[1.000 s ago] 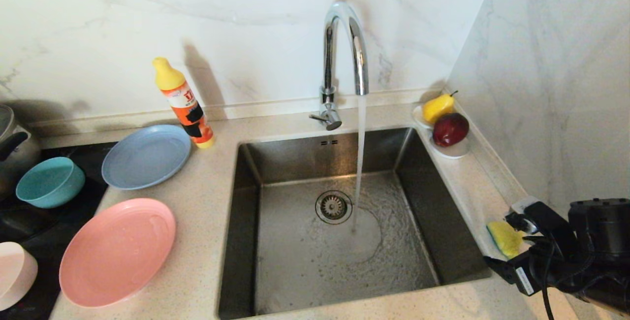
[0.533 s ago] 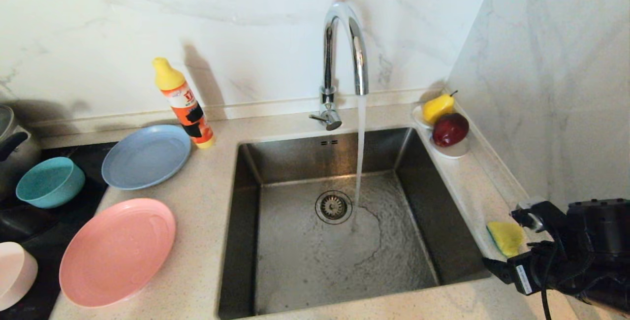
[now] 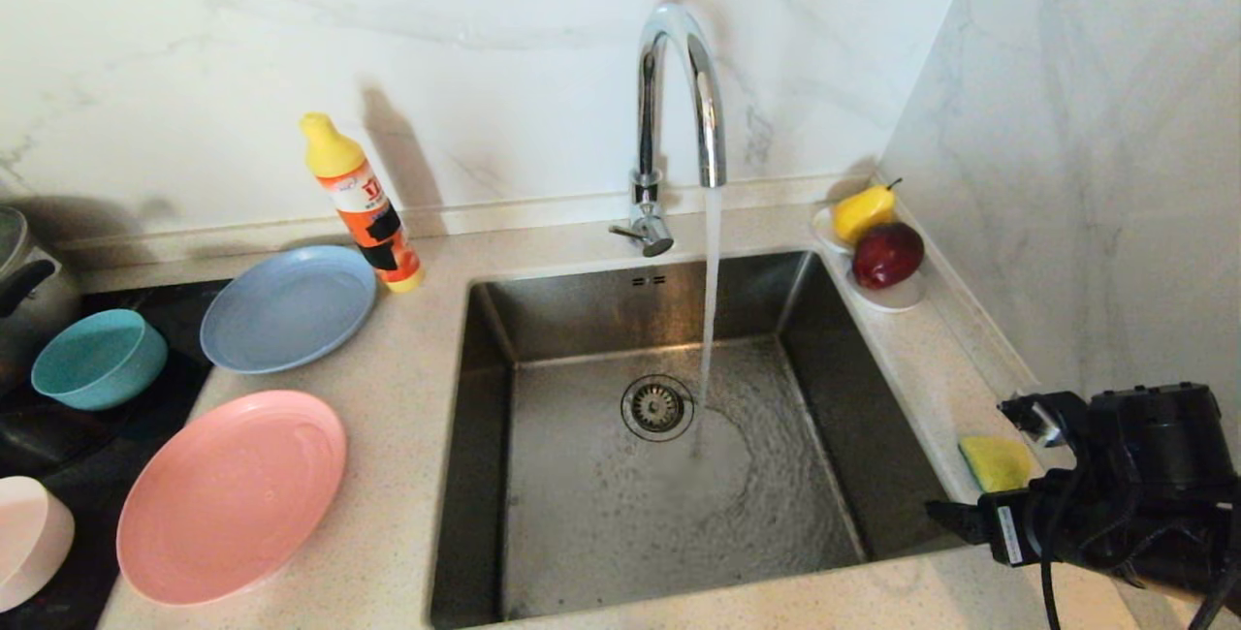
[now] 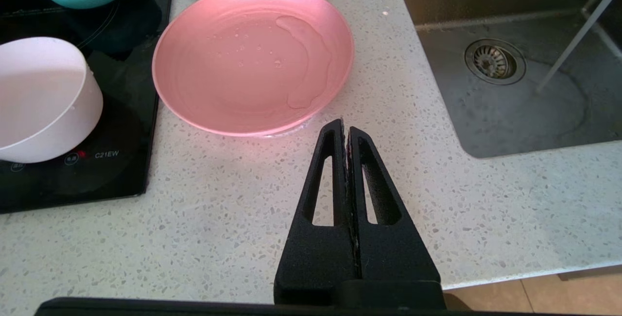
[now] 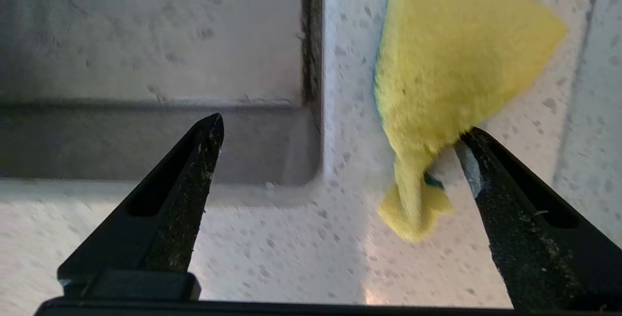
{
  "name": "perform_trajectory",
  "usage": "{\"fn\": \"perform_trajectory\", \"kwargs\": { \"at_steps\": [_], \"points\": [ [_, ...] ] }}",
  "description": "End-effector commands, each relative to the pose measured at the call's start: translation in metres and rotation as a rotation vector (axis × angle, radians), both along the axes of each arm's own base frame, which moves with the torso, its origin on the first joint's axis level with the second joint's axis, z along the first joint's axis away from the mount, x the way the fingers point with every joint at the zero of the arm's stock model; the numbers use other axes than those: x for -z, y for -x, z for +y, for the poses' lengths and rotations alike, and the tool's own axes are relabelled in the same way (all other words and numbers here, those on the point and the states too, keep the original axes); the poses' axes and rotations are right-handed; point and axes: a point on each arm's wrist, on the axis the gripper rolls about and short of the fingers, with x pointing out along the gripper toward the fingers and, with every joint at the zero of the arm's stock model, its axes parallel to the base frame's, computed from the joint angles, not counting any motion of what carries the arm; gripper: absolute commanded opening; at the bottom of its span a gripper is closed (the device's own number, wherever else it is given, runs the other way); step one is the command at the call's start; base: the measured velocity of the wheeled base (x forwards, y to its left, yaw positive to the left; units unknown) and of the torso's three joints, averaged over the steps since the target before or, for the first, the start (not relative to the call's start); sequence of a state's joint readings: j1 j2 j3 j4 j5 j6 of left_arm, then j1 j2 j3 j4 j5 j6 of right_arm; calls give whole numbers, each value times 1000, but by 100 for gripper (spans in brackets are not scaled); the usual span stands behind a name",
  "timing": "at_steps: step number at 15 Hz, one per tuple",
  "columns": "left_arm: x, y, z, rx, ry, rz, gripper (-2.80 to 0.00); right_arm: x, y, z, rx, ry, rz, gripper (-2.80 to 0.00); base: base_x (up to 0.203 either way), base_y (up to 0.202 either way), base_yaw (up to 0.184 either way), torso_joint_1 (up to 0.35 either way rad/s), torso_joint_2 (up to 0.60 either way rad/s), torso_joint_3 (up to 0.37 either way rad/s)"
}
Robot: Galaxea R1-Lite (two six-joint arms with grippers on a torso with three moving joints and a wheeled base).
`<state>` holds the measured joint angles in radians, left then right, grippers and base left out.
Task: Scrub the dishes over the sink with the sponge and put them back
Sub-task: Turn off the faucet
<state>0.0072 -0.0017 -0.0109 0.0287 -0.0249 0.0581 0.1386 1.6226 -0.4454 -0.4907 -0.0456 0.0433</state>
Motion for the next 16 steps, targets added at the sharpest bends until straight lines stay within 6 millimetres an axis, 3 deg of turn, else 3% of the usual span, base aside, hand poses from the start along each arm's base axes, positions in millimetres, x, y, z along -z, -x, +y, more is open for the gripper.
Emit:
{"fn": "perform_trajectory", "kwargs": {
  "at_steps": [1, 5, 9, 16],
  "points": [
    [0, 0, 0, 0, 0, 1, -280, -3, -3, 1, 1, -7, -16, 0, 0, 0, 0, 0, 0, 0],
    [0, 0, 0, 1, 0, 1, -280, -2, -4, 15, -17, -53, -4, 0, 0, 0, 0, 0, 0, 0],
    [0, 0, 0, 1, 0, 1, -280, -3, -5, 16, -6, -61, -4, 0, 0, 0, 0, 0, 0, 0],
    [0, 0, 0, -1, 0, 1, -280, -31, -9, 11, 13, -6, -141, 0, 0, 0, 0, 0, 0, 0]
  ]
}}
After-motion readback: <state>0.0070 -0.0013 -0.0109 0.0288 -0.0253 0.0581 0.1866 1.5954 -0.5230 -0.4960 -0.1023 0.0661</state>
